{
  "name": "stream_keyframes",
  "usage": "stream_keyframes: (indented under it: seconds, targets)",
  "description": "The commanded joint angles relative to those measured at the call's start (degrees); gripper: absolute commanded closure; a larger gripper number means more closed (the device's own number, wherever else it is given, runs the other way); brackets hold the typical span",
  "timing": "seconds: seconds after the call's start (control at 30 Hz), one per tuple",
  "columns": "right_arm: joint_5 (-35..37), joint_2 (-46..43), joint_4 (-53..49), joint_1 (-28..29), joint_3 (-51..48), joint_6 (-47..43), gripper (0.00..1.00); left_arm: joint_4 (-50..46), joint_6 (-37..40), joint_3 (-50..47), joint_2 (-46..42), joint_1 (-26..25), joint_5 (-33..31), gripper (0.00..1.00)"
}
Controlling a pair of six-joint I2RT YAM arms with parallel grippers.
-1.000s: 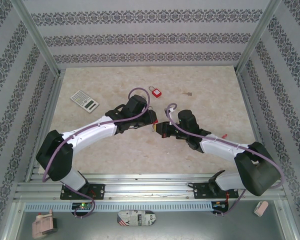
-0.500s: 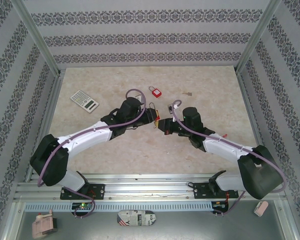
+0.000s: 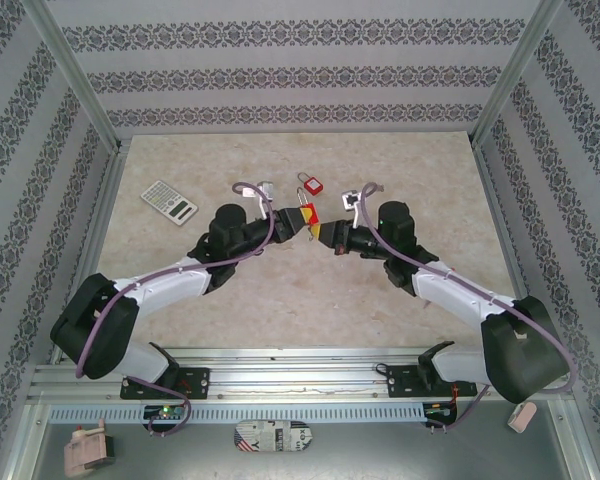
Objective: Unlock with the key
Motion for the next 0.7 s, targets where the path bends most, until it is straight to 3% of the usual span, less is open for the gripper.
stream_keyframes:
  seconds: [0.0,0.37,0.67]
  targets:
    - [1.2,0.2,12.5,-2.1,6.0,4.1,1.0,14.4,0.1,-2.1,-2.0,-1.3,14.8,1.0]
    - [-4.6,4.5,19.5,-3.9,11.2,11.1,1.0,34.2,-4.2,0.0,0.4,0.3,23.7,1.0]
    - [-6.7,8.9,22.5,-5.1,15.2,15.6,1.0,36.7,-5.5,5.5,-0.4,1.1,28.7,1.0]
